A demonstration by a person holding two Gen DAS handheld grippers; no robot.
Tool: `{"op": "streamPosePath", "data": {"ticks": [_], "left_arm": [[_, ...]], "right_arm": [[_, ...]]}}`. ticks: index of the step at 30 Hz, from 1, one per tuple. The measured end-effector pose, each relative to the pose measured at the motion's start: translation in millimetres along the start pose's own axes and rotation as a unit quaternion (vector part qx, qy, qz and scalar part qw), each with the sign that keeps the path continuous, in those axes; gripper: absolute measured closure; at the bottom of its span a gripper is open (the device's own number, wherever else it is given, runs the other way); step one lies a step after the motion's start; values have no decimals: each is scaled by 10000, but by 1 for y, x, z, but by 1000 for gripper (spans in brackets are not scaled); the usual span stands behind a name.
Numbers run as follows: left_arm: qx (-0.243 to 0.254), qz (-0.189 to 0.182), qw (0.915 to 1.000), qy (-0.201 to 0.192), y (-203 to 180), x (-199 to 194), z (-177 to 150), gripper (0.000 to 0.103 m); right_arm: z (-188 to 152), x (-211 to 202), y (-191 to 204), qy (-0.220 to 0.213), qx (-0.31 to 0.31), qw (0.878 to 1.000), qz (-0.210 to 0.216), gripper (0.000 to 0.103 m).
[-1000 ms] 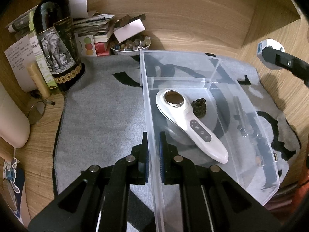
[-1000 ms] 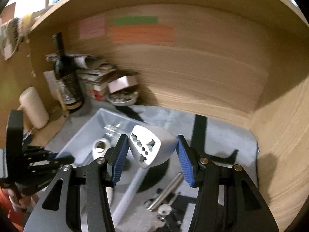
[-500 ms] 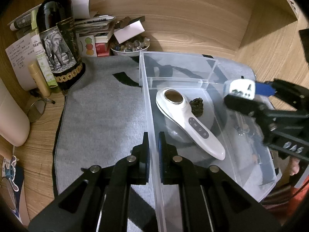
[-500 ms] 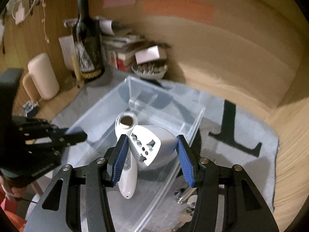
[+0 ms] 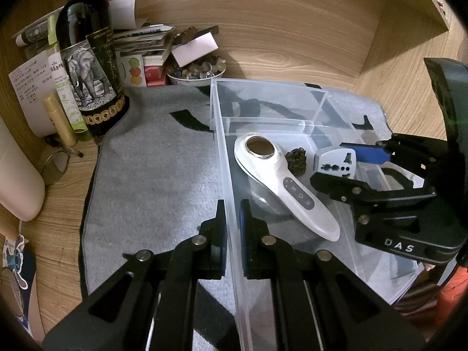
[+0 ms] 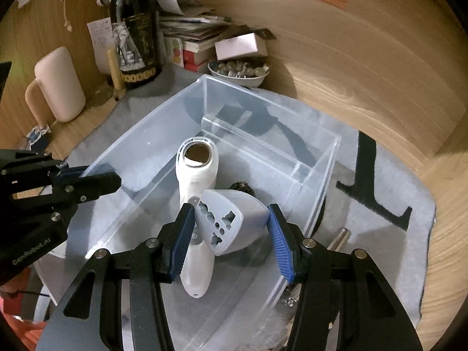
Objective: Organize rigid objects
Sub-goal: 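Place the white plug adapter into the box beside the device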
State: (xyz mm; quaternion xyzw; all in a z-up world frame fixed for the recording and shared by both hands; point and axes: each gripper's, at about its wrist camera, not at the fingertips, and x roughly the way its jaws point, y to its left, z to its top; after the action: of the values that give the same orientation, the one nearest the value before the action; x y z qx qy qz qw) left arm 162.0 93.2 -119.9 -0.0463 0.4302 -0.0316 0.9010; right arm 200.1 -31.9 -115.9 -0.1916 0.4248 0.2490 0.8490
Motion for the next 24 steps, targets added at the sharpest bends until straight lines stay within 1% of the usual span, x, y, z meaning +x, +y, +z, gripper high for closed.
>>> {"op": "streamPosePath", "data": {"ticks": [5, 7, 8, 15, 21, 24], "left_arm": [[2, 1, 10000, 1, 0, 0, 0, 96], [7, 7, 10000, 2, -1, 0, 0, 96], [8, 9, 10000, 1, -1, 0, 0, 96], [12, 16, 10000, 4, -1, 0, 1, 96], [13, 19, 10000, 2, -1, 0, 1, 96], [14, 18, 10000, 5, -1, 0, 1, 96]], "right_arm": [[1, 0, 1, 60, -9, 10000, 35, 54], [1, -3, -1, 29, 31, 10000, 69, 47], [2, -5, -1, -3, 53, 10000, 83, 46], [9, -38, -14, -501, 229, 9985, -65, 43], [11, -69, -38, -914, 496, 9937, -407, 43], [9, -79, -54, -1014, 687, 9908, -579, 43]]}}
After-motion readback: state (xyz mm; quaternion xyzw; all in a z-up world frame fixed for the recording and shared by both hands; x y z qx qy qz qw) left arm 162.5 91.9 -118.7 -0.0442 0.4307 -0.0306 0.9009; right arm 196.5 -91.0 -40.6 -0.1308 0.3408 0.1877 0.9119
